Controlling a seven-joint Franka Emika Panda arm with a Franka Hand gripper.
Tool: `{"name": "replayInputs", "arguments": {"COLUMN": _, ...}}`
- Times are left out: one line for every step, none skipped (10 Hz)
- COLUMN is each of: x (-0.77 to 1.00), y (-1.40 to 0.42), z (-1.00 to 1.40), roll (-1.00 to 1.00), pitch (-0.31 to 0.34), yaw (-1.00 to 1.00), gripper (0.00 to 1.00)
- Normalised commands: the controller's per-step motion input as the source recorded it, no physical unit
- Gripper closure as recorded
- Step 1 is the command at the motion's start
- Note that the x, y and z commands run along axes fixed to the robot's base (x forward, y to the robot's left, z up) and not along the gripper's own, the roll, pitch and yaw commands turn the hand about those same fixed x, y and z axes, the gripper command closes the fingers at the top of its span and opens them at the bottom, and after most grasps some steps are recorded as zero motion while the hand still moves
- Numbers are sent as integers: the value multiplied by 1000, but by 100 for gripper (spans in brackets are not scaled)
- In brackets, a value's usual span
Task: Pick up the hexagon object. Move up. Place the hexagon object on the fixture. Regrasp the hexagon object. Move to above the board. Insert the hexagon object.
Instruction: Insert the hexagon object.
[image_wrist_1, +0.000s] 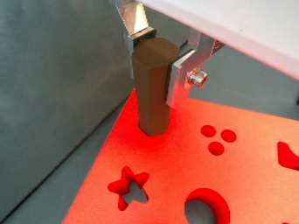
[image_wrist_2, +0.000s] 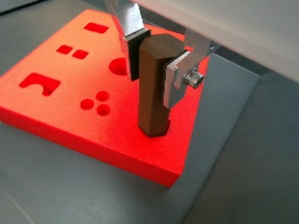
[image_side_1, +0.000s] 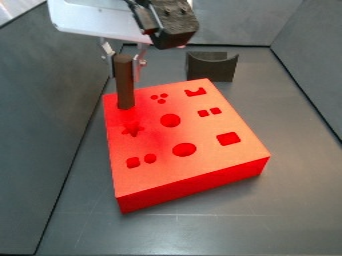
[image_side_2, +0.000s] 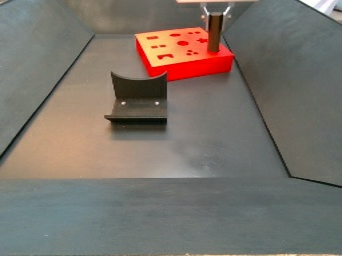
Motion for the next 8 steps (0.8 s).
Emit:
{"name": "replayInputs", "arguments": {"x": 197, "y": 0, "z": -797, "roll": -21, "pitch": -4, "yaw": -171, "gripper": 100}}
{"name": "replayInputs", "arguments": {"x": -34, "y": 0, "z": -1000, "roll": 0, "pitch": -97, "yaw": -126, "gripper": 100}}
{"name": "replayInputs", "arguments": {"x": 0, "y": 29, "z": -1000, "roll": 0, "pitch": -59, "yaw": 0, "gripper": 100}}
{"name": "replayInputs", "arguments": {"x": -114, "y": 0, "z": -1000, "roll": 14, "pitch": -54, "yaw": 17, "gripper": 100}}
{"name": "replayInputs", "arguments": {"x": 0, "y": 54, "z": 0, "roll": -96, "pitch": 0, "yaw": 0, "gripper": 100}}
{"name": "replayInputs", "arguments": {"x": -9, "y": 14, "z": 0, "roll": -44, "pitch": -24, "yaw": 0, "gripper": 100}}
{"name": "replayInputs", "arguments": {"x": 0, "y": 31, "z": 0, "roll": 36, "pitch": 0, "yaw": 0, "gripper": 100}}
{"name": "replayInputs", "arguments": {"x": 0, "y": 0, "z": 0, "roll": 0, "pitch": 0, "yaw": 0, "gripper": 100}}
